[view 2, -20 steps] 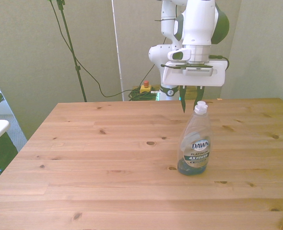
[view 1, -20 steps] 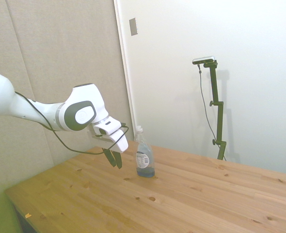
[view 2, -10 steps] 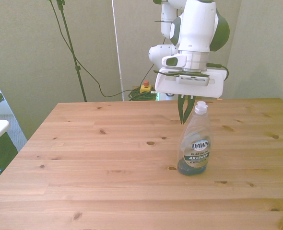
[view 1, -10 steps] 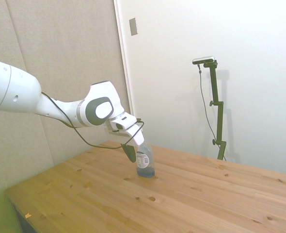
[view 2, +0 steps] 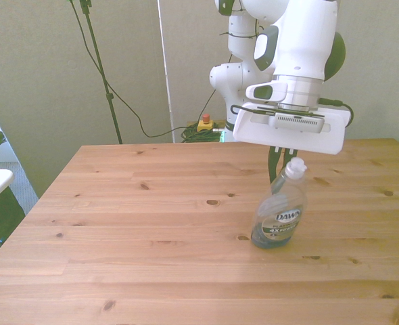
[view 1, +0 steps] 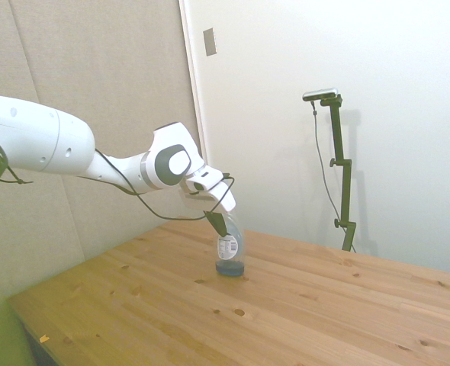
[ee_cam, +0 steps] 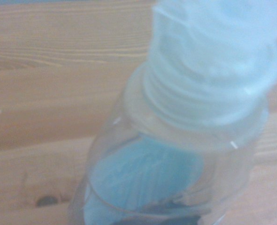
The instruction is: Knock down the dish soap
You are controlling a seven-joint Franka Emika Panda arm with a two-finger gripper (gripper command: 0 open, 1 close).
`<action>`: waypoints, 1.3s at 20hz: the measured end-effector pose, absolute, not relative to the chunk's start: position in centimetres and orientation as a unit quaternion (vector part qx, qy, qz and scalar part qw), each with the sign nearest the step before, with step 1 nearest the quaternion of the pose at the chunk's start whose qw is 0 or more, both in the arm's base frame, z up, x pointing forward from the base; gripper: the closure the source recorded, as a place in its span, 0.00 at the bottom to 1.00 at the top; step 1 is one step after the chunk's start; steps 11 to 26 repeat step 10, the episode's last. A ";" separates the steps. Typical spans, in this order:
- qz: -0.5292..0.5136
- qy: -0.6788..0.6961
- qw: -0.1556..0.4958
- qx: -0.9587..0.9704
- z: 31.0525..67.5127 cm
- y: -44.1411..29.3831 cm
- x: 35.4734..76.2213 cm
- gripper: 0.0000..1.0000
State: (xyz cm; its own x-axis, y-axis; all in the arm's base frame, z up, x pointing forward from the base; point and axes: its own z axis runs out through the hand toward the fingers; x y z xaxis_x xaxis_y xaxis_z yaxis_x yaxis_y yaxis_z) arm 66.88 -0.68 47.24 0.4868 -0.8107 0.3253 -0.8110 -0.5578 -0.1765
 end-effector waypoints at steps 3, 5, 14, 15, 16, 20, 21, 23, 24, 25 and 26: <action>0.197 -0.474 0.000 0.858 46.7 -0.5 69.2 1.00; 0.205 -0.477 -0.001 0.855 46.6 -0.5 70.6 1.00; 0.225 -0.485 -0.001 0.845 47.2 -1.6 72.4 1.00; 0.225 -0.485 -0.001 0.845 47.2 -1.6 72.4 1.00; 0.225 -0.485 -0.001 0.845 47.2 -1.6 72.4 1.00; 0.225 -0.485 -0.001 0.845 47.2 -1.6 72.4 1.00; 0.225 -0.485 -0.001 0.845 47.2 -1.6 72.4 1.00; 0.225 -0.485 -0.001 0.845 47.2 -1.6 72.4 1.00; 0.225 -0.485 -0.001 0.845 47.2 -1.6 72.4 1.00; 0.225 -0.485 -0.001 0.845 47.2 -1.6 72.4 1.00; 0.225 -0.485 -0.001 0.845 47.2 -1.6 72.4 1.00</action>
